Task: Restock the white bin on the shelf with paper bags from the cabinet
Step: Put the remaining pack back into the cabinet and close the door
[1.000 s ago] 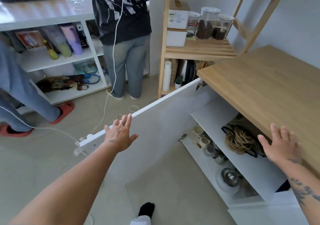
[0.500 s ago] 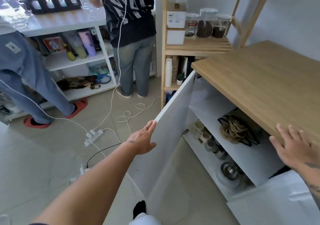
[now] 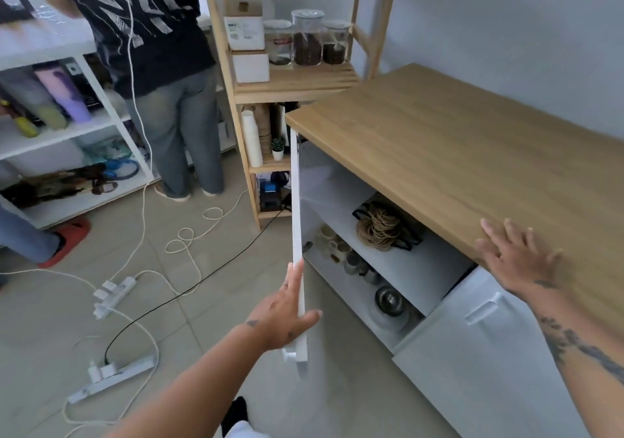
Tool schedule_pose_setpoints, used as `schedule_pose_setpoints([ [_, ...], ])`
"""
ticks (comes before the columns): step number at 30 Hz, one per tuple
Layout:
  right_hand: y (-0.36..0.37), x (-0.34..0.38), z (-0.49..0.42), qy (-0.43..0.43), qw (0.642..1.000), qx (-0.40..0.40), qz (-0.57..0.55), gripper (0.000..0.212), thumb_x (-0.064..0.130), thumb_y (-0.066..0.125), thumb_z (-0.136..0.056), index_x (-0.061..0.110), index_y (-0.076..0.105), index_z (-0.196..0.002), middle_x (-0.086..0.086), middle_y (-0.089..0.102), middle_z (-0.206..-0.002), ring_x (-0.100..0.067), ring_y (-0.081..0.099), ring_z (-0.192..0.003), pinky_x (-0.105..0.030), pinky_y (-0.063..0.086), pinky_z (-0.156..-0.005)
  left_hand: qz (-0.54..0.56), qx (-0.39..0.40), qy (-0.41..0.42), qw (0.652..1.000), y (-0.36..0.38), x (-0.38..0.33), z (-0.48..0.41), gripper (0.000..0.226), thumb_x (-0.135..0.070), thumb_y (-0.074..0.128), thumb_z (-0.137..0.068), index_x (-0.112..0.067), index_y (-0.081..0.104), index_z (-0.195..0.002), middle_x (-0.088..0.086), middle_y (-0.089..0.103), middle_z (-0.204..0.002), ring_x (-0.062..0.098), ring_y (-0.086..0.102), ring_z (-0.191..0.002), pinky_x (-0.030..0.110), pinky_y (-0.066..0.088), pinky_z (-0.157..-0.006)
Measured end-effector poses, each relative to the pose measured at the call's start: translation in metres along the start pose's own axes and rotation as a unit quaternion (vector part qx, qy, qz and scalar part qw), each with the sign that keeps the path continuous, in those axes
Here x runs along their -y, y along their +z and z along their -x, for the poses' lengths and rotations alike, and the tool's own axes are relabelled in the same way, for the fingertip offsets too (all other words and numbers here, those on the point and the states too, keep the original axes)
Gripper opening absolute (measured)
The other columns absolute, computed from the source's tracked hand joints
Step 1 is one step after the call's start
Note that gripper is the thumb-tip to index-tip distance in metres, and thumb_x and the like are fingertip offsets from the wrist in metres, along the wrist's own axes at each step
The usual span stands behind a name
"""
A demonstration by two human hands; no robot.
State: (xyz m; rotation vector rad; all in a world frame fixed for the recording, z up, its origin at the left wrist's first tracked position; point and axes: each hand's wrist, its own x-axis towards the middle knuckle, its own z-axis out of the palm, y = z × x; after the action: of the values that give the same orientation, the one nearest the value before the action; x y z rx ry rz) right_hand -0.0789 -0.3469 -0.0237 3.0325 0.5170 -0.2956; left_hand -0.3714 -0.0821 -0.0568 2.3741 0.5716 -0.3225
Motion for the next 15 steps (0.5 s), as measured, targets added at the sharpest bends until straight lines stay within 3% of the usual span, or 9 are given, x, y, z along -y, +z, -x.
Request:
schedule_pose_setpoints([
  [3,0.0,0.001,-0.003,0.009,1.0,-0.007,-0.025,0.058,0.063,0.012,-0.088,0.046,0.006,-0.144,0.006,-0.001,-0.159,-0.026,-0.005,-0.146,-0.064,0.003,-0.11,0.002,0.028,0.011,1.0,0.02,-0.021,0.002,0.096,-0.055,0.044,-0.088,-0.028,-0.031,-0.141,0.009,0.003,-0.159,0.027,0.043,-0.131,0.037,0.038,-0.106],
  [7,0.003,0.001,-0.007,0.017,0.999,-0.01,-0.045,0.056,0.061,0.012,-0.09,0.045,0.008,-0.144,0.006,-0.001,-0.159,-0.025,-0.006,-0.146,-0.065,0.003,-0.11,0.097,0.045,0.015,0.994,0.04,-0.047,0.0,0.098,-0.055,0.044,-0.089,-0.031,-0.043,-0.13,0.025,0.004,-0.155,0.037,0.025,-0.139,0.04,0.026,-0.112],
  [9,0.002,0.001,-0.007,0.021,0.998,-0.01,-0.051,0.056,0.059,0.013,-0.091,0.043,0.008,-0.145,0.006,-0.001,-0.159,-0.025,-0.006,-0.146,-0.064,0.002,-0.11,0.155,0.041,0.013,0.987,0.046,-0.059,-0.006,0.1,-0.053,0.045,-0.089,-0.033,-0.047,-0.122,0.018,-0.01,-0.156,0.034,0.014,-0.143,0.038,0.022,-0.114],
  [11,0.002,0.001,-0.008,0.028,0.997,-0.012,-0.065,0.057,0.058,0.016,-0.091,0.041,0.009,-0.146,0.004,-0.002,-0.159,-0.025,-0.007,-0.146,-0.063,-0.001,-0.11,0.194,0.035,0.003,0.98,0.055,-0.066,-0.017,0.101,-0.055,0.046,-0.087,-0.035,-0.049,-0.117,0.009,-0.016,-0.157,0.03,0.02,-0.143,0.038,0.026,-0.115],
  [13,0.001,0.001,-0.009,0.037,0.996,-0.016,-0.082,0.059,0.059,0.019,-0.091,0.039,0.01,-0.146,0.003,-0.002,-0.159,-0.024,-0.008,-0.146,-0.063,-0.002,-0.111,0.224,0.064,-0.013,0.972,0.06,-0.071,-0.03,0.105,-0.06,0.047,-0.083,-0.037,-0.05,-0.117,0.013,-0.001,-0.159,0.035,0.034,-0.137,0.037,0.041,-0.106],
  [15,0.002,0.006,-0.009,0.03,0.996,-0.012,-0.087,0.06,0.059,0.02,-0.091,0.039,0.009,-0.146,0.002,-0.003,-0.159,-0.024,-0.009,-0.146,-0.062,-0.004,-0.111,0.278,0.096,-0.02,0.956,0.061,-0.077,-0.038,0.106,-0.054,0.049,-0.086,-0.036,-0.05,-0.121,0.013,-0.004,-0.159,0.039,0.04,-0.132,0.015,0.055,-0.077],
])
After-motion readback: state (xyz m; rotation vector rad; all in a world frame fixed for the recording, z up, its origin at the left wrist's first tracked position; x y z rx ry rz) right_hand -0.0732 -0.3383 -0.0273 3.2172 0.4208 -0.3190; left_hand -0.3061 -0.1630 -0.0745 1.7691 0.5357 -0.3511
